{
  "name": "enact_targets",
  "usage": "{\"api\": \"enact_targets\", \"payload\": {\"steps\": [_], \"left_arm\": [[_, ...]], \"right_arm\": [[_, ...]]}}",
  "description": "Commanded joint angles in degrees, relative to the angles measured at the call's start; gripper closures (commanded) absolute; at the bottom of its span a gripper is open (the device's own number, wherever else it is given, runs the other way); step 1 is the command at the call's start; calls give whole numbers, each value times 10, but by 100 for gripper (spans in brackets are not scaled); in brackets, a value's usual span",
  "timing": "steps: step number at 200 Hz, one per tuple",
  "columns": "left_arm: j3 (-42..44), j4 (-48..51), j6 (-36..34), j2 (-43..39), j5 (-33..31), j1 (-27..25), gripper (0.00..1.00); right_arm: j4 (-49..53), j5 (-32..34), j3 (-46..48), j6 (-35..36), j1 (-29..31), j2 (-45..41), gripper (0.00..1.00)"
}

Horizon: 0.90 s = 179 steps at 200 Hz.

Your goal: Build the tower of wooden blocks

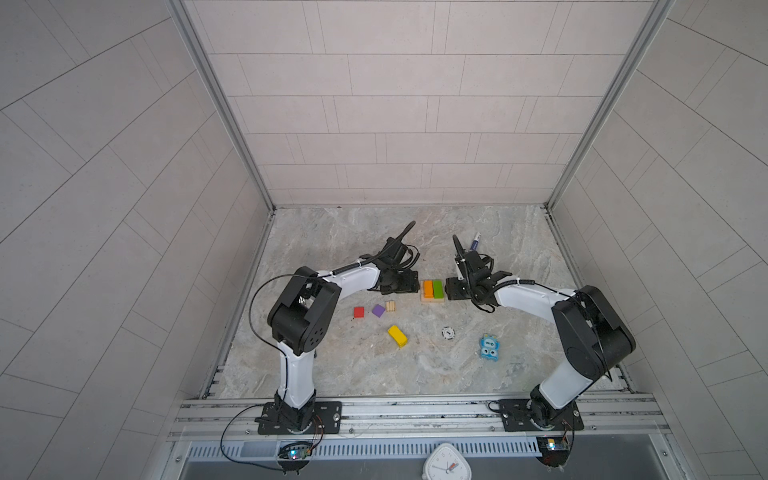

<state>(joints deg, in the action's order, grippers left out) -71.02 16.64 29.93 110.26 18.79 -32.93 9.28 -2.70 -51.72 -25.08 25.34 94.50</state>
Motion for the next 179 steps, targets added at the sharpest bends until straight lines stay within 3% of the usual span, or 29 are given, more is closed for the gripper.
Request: {"api": "enact_targets", "payload": {"steps": [1,179], "left_arm": [[-1,9,-8,-8,-6,-3,18],[-9,18,-11,-9,-10,-3,18]], "right_arm": [[11,5,-6,-1,5,-2,36],[20,-4,-24,10,13,17,37]]}}
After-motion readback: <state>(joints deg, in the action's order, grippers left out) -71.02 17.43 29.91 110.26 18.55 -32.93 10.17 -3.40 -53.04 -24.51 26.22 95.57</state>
